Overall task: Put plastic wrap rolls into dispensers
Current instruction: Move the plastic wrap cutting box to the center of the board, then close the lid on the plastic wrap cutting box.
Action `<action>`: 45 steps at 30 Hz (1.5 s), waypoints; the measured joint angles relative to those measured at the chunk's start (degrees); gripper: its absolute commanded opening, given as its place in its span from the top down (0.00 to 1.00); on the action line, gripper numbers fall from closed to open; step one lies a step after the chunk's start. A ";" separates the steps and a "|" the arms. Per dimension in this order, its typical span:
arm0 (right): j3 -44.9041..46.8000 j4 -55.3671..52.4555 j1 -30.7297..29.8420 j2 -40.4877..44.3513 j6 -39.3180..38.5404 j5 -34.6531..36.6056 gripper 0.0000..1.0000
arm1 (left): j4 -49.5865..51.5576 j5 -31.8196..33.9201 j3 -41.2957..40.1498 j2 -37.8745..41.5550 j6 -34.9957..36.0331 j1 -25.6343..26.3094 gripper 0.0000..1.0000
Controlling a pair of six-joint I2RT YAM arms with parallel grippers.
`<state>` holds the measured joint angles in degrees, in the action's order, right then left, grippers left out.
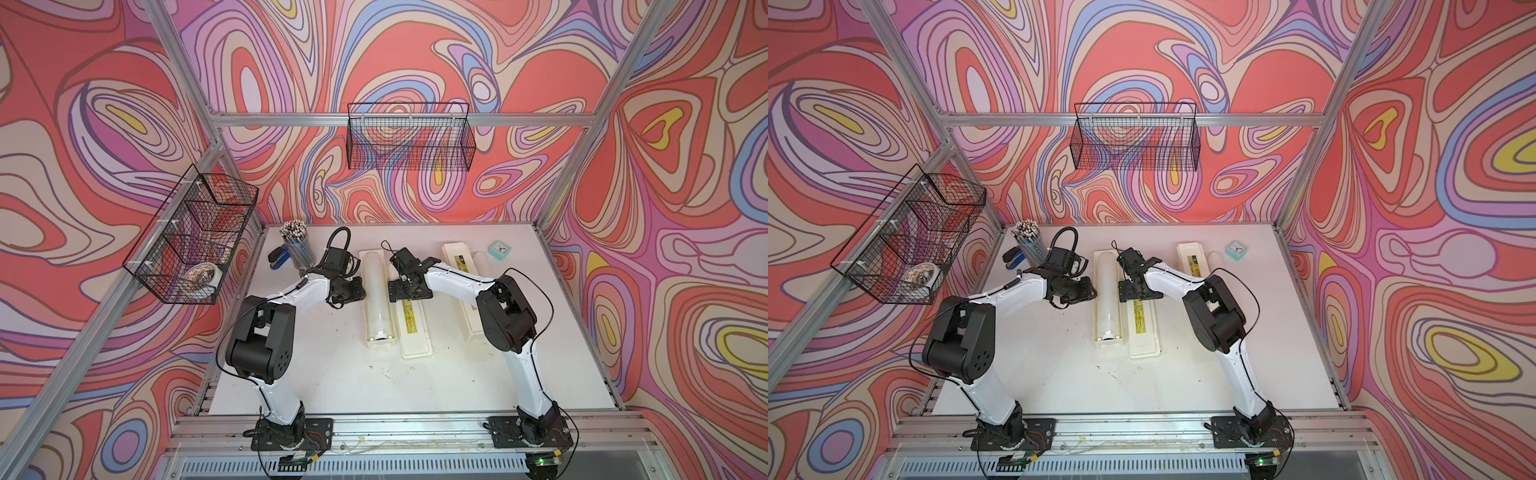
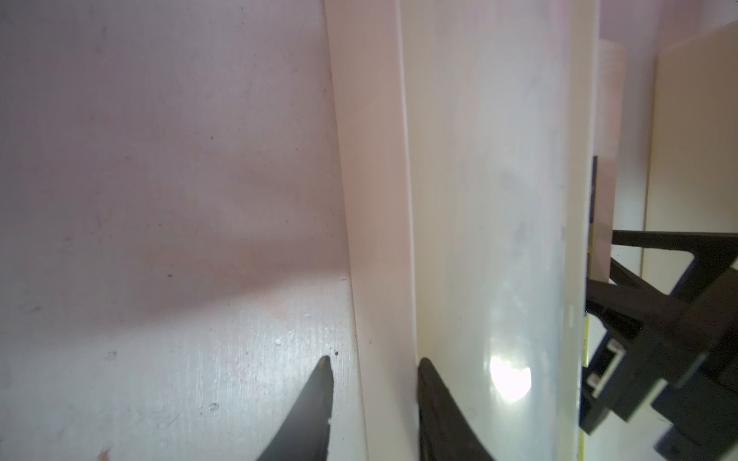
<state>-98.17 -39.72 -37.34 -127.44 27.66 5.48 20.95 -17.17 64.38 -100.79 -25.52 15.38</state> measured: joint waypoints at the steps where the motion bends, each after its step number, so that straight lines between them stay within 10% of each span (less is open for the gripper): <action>1: 0.00 0.04 -0.07 -0.09 -0.02 0.22 0.02 | -0.02 -0.13 -0.15 0.00 0.00 0.00 0.63; 17: 4.90 2.47 0.70 2.60 -1.90 3.10 0.30 | -3.50 -0.24 -3.80 1.46 -2.67 1.40 0.71; 30: 1.49 -2.97 5.92 13.55 -4.81 -1.73 0.32 | -8.85 1.05 -7.21 2.95 -11.72 10.60 0.74; 45: -2.97 -10.03 4.07 15.63 0.31 -2.95 0.33 | -7.04 6.29 -5.79 9.90 -15.39 17.03 0.46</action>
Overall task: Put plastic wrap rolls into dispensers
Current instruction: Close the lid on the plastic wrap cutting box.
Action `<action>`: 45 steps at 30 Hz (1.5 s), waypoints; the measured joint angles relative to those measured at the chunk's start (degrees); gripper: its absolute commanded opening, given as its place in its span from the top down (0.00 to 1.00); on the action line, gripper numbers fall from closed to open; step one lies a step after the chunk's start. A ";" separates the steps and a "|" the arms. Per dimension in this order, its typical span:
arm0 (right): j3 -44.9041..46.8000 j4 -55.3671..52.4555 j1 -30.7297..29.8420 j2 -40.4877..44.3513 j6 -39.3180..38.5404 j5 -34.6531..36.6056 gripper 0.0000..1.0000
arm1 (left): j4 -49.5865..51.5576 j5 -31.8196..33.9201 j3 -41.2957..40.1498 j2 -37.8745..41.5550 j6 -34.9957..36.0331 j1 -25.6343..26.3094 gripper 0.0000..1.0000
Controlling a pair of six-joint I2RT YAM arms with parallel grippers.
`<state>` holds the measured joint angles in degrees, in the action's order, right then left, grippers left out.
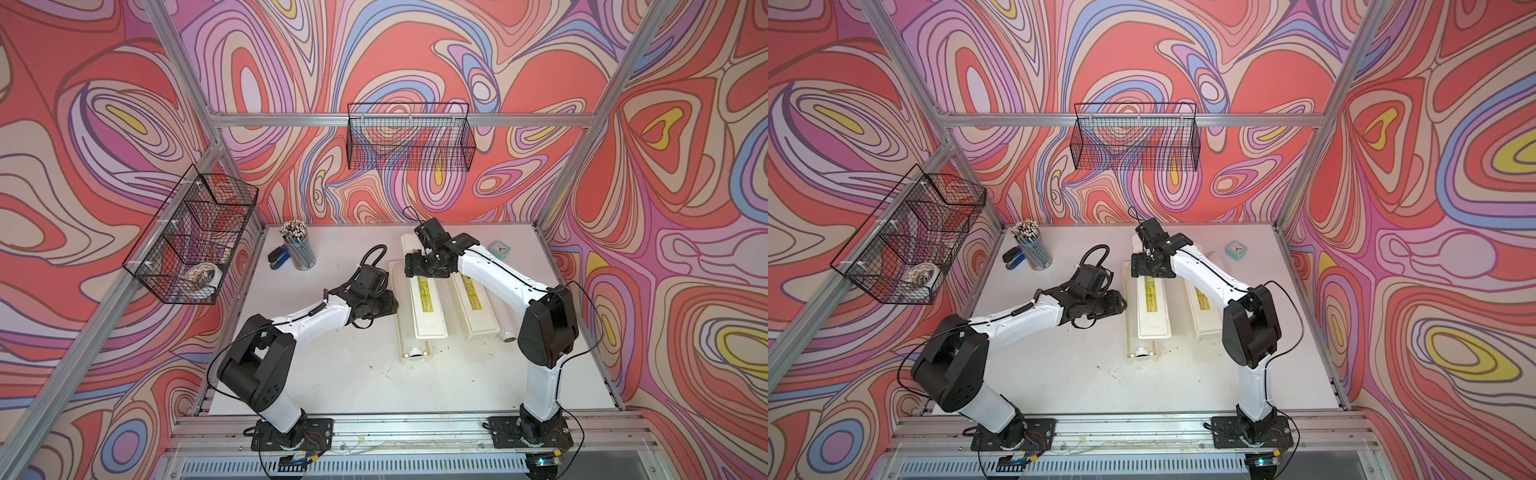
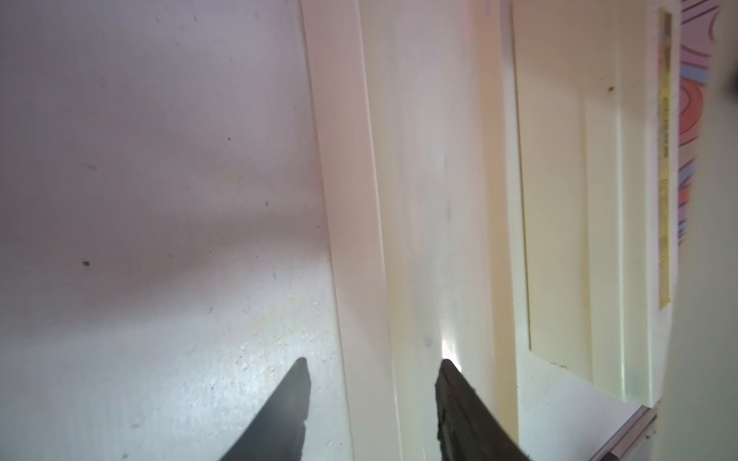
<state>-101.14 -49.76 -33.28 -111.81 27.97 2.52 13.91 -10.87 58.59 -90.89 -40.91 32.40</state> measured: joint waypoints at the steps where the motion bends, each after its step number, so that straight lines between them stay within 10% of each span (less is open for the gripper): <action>1: 0.00 -0.09 -0.68 -0.02 0.26 0.72 0.33 | 0.68 -0.17 0.98 0.44 1.05 -0.85 0.45; 10: -1.25 -0.26 -7.87 -2.47 3.93 7.54 0.32 | 5.64 -1.40 5.60 0.66 10.84 -8.79 0.43; 45: 17.03 18.27 -10.97 5.53 3.39 17.66 0.32 | 2.89 -5.95 -5.70 7.48 15.85 -8.72 0.27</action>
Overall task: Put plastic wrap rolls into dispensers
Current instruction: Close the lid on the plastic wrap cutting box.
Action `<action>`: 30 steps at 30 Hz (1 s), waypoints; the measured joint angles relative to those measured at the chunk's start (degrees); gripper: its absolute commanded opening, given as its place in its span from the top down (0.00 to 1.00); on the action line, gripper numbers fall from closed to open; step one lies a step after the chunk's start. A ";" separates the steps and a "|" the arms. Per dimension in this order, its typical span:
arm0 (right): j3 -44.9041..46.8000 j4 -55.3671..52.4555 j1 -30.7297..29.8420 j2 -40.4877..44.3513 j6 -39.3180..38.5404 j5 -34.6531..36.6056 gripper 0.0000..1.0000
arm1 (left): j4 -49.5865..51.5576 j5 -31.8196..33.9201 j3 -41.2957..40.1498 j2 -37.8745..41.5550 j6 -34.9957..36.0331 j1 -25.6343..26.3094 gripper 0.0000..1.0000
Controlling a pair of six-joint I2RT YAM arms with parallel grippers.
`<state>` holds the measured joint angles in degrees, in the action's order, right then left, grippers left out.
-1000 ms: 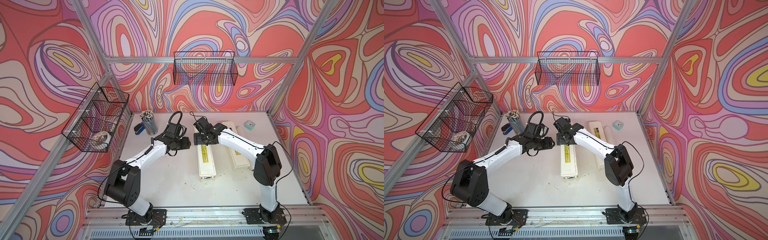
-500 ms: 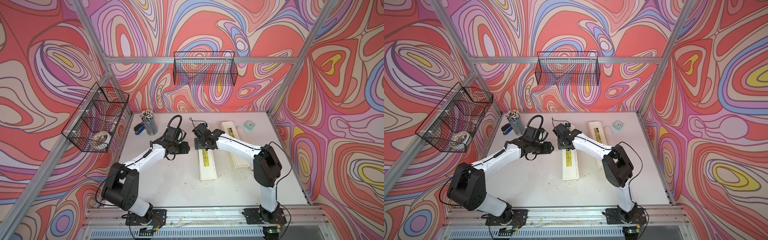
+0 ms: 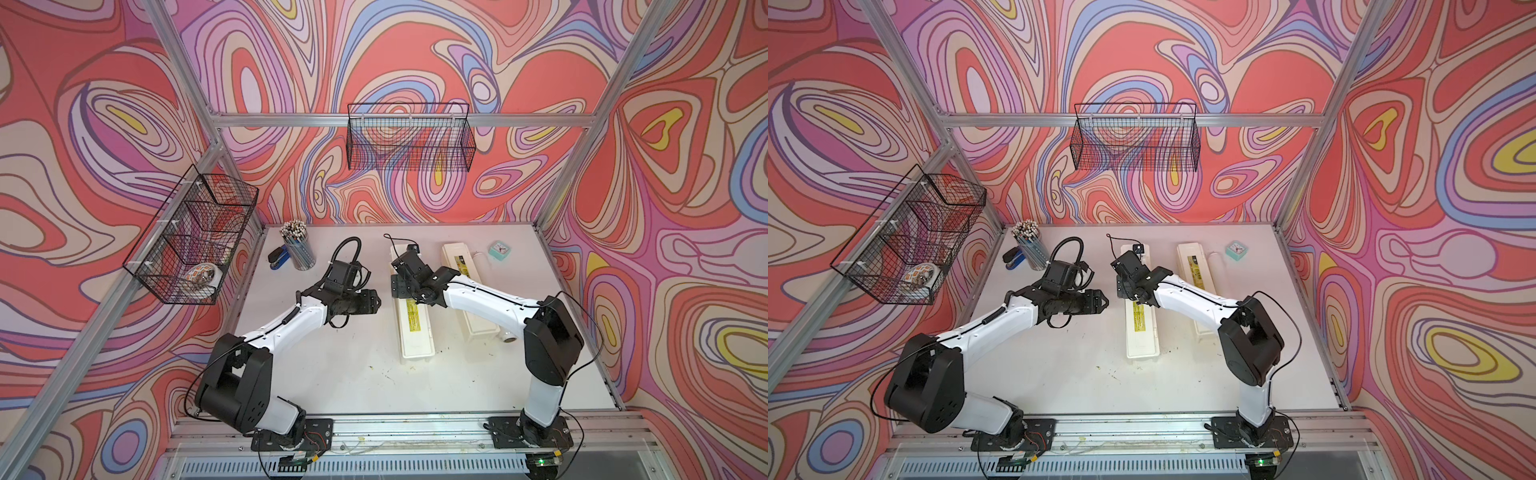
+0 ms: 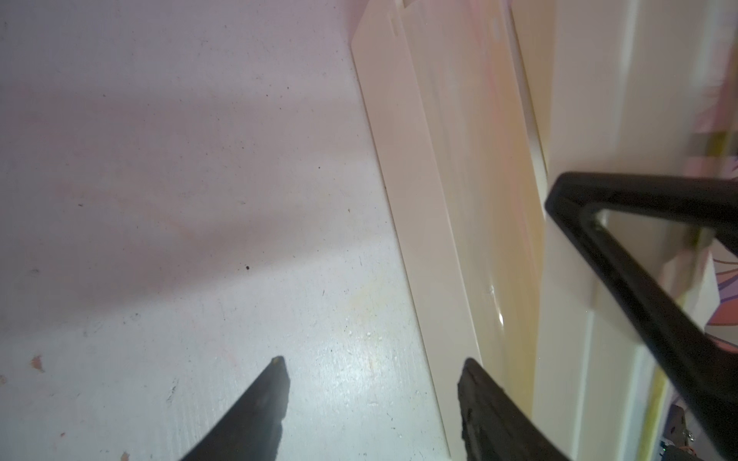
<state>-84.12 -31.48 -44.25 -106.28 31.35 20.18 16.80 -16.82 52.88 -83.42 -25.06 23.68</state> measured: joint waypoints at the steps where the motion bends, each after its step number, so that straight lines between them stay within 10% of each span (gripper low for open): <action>1: 0.28 0.52 0.00 0.00 -0.09 -0.04 0.32 | -0.74 -0.48 -0.63 0.57 -0.02 0.00 0.24; 30: -3.80 1.81 -0.15 -4.74 0.22 0.46 0.29 | -14.32 -11.41 -13.88 9.07 0.87 6.01 0.17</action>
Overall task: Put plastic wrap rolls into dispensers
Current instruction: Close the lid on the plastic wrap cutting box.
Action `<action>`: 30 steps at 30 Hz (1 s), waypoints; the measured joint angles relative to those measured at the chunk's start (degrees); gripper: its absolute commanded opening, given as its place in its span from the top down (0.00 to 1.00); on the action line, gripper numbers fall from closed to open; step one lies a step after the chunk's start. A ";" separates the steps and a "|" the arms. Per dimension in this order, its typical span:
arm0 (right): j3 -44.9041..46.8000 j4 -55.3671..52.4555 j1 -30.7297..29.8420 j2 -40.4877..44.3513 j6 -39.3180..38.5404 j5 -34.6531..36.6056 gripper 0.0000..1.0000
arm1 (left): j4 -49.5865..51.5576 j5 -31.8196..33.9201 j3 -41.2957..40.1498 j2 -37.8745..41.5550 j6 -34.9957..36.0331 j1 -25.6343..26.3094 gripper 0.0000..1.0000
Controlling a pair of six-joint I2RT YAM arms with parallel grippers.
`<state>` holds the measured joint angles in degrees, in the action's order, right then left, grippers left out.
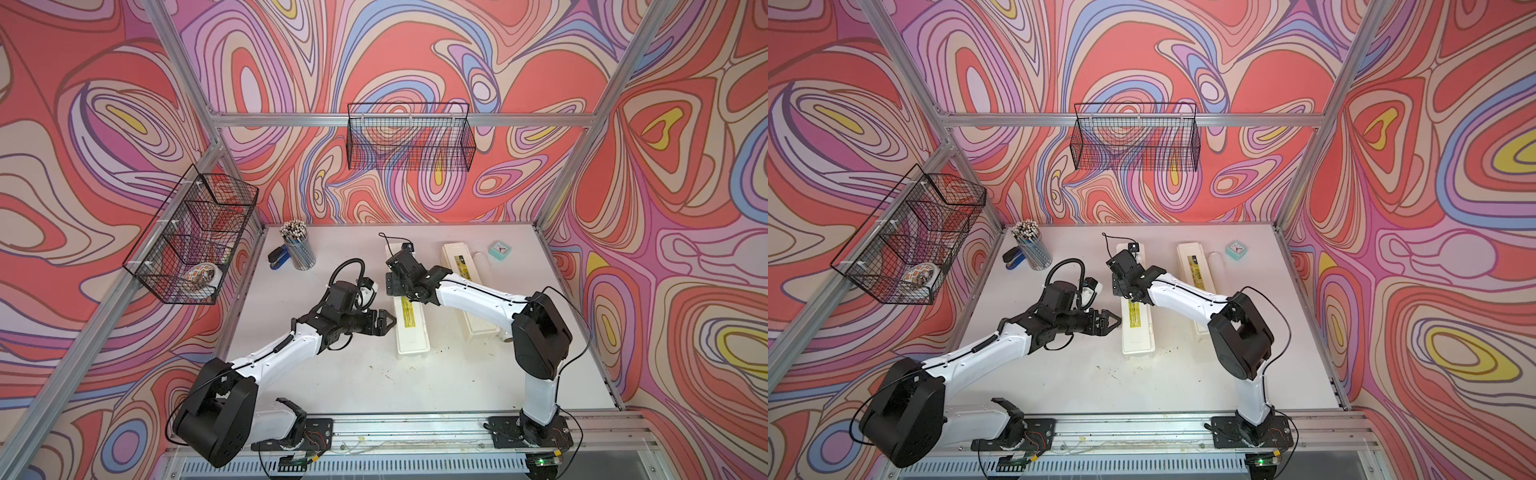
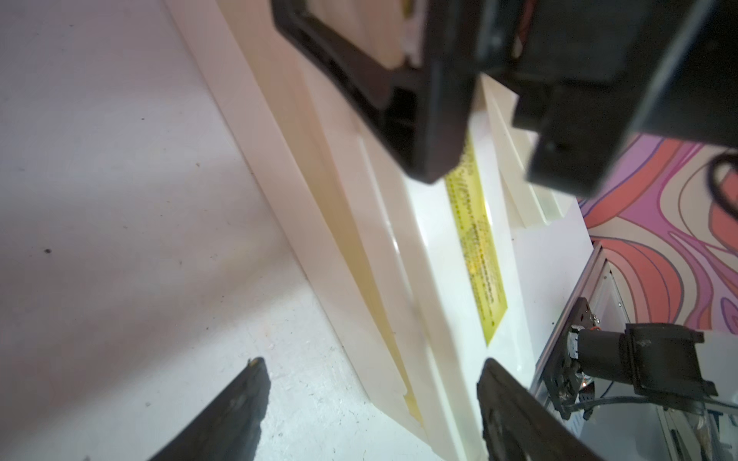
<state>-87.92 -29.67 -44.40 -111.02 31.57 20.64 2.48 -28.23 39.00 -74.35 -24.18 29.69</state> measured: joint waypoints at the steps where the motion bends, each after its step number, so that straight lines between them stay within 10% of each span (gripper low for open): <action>1: -0.26 0.02 0.00 -0.46 -0.02 -0.02 0.29 | -0.28 -0.28 -0.09 0.02 0.15 0.33 0.16; 15: -1.25 -0.24 0.02 -2.71 0.28 1.01 0.26 | -3.04 -0.59 -3.17 -1.95 0.37 2.16 0.15; 30: -1.51 0.87 0.55 -6.12 0.66 0.50 0.02 | -3.56 2.40 -1.49 -4.87 -1.36 2.93 0.21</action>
<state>-89.43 -28.80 -43.86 -117.14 32.23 21.15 -1.08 -25.82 37.52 -79.22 -25.54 32.62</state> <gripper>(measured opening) 0.981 0.798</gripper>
